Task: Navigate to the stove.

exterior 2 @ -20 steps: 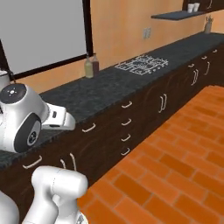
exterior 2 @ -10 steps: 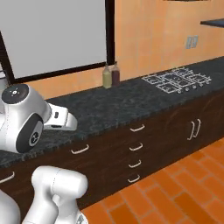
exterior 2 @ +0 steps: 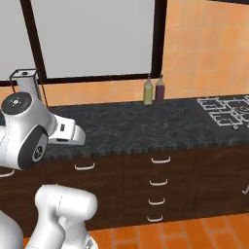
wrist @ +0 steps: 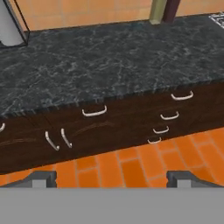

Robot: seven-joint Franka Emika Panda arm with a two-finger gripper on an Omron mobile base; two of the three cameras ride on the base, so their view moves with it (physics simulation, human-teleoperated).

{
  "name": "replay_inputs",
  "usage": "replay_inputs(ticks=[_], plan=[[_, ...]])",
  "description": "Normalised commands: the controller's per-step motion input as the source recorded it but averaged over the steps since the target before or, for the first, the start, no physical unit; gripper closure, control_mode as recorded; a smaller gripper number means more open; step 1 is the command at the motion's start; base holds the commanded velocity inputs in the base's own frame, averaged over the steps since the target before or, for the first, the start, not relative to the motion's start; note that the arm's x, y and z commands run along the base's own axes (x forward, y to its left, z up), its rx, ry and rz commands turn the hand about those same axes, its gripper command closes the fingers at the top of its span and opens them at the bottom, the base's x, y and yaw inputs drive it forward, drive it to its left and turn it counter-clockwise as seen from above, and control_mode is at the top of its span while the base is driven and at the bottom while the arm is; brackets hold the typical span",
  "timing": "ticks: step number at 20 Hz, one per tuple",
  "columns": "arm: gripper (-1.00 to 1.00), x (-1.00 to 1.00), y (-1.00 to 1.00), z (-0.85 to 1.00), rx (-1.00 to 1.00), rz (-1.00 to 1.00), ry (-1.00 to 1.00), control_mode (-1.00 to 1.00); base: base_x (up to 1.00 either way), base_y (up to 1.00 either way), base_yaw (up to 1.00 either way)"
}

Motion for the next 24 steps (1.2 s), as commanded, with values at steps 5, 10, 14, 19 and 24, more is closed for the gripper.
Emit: replay_inputs(ticks=[5,10,14,19,24], plan=[[-1.0,0.0,0.0,0.0,0.0,0.0,0.0,1.0,-0.38,-1.0,0.3],[-1.0,0.0,0.0,0.0,0.0,0.0,0.0,1.0,-0.32,-1.0,0.14],[-1.0,0.0,0.0,0.0,0.0,0.0,0.0,1.0,0.28,-1.0,0.19],[-1.0,0.0,0.0,0.0,0.0,0.0,0.0,1.0,0.97,-1.0,0.24],[-1.0,0.0,0.0,0.0,0.0,0.0,0.0,1.0,0.95,-1.0,0.2]])
